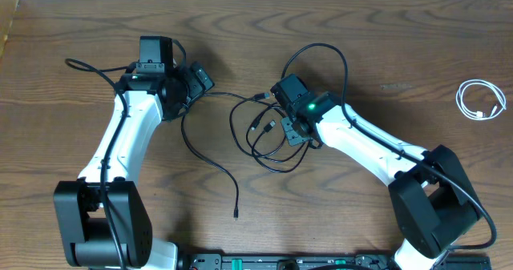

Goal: Untangle cables

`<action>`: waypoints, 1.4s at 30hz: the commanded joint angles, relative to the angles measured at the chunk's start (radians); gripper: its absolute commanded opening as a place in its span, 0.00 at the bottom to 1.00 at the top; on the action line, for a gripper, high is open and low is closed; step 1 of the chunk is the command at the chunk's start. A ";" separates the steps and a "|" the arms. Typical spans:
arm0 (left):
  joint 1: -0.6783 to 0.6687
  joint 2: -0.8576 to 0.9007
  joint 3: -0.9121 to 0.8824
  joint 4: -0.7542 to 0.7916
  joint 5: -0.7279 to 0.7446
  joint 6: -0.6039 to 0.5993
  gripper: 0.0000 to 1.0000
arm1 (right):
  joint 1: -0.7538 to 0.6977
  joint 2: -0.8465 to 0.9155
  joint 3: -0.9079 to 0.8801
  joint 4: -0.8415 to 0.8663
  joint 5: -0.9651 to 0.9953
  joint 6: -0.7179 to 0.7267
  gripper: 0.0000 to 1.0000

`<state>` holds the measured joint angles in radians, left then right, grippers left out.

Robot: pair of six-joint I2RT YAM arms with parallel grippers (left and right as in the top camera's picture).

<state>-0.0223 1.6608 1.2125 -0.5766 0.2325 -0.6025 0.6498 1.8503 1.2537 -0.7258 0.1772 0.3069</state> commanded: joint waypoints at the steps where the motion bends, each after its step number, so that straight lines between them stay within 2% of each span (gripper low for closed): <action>1: 0.003 0.005 -0.014 -0.002 -0.013 0.006 0.98 | -0.003 0.035 -0.008 -0.012 0.053 0.038 0.40; 8: 0.003 0.005 -0.014 -0.002 -0.013 0.006 0.98 | -0.005 0.083 -0.008 -0.021 0.065 0.038 0.40; 13: 0.003 0.005 -0.014 -0.002 -0.013 0.006 0.98 | -0.034 0.083 -0.008 -0.036 0.060 0.063 0.25; 25: 0.003 0.005 -0.014 -0.002 -0.013 0.006 0.98 | -0.066 0.085 -0.009 -0.048 0.048 0.058 0.24; 27: 0.003 0.005 -0.014 -0.002 -0.013 0.006 0.98 | -0.066 0.085 -0.008 -0.039 0.048 0.059 0.29; 30: 0.003 0.005 -0.014 -0.002 -0.013 0.006 0.98 | -0.061 0.085 -0.008 -0.033 0.041 0.058 0.20; 32: 0.003 0.005 -0.014 -0.002 -0.013 0.006 0.98 | -0.059 0.085 -0.008 -0.033 0.041 0.057 0.20; 34: 0.003 0.005 -0.014 -0.002 -0.013 0.006 0.98 | -0.059 0.085 -0.008 -0.033 0.041 0.051 0.16; 37: 0.003 0.005 -0.014 -0.002 -0.013 0.006 0.98 | -0.059 0.085 -0.008 -0.033 0.041 0.051 0.01; 42: 0.003 0.005 -0.014 -0.002 -0.013 0.006 0.98 | -0.059 0.085 -0.009 -0.034 0.032 0.051 0.01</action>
<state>-0.0223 1.6608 1.2125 -0.5766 0.2325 -0.6025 0.5865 1.9301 1.2488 -0.7601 0.2131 0.3557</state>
